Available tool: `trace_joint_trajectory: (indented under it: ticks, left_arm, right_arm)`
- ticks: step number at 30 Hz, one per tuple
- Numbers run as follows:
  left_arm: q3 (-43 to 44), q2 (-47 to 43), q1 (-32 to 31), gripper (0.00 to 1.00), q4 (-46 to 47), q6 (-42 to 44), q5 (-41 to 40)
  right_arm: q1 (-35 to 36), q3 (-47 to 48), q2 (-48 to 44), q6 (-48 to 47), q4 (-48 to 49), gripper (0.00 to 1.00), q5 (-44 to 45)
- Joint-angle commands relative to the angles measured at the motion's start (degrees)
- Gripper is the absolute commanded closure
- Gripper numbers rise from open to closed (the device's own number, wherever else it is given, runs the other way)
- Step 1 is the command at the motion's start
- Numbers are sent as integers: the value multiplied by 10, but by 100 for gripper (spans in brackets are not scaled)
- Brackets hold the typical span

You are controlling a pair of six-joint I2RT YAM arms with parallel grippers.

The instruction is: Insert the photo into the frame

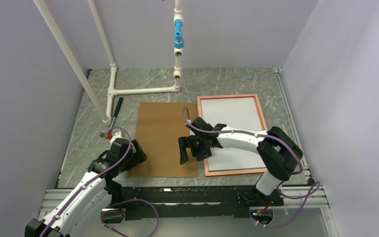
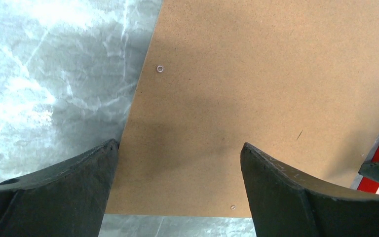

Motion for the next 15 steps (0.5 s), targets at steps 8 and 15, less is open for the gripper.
trace_joint_trajectory:
  ticks: [8,15]
  left_arm:
    - [42,36,-39,1,-83,-72,64]
    - [108,112,-39,0,-113,-22,-20]
  right_arm:
    - [31,-2,27,4,-43,0,25]
    - [13,8,34,-2,-50,0,39]
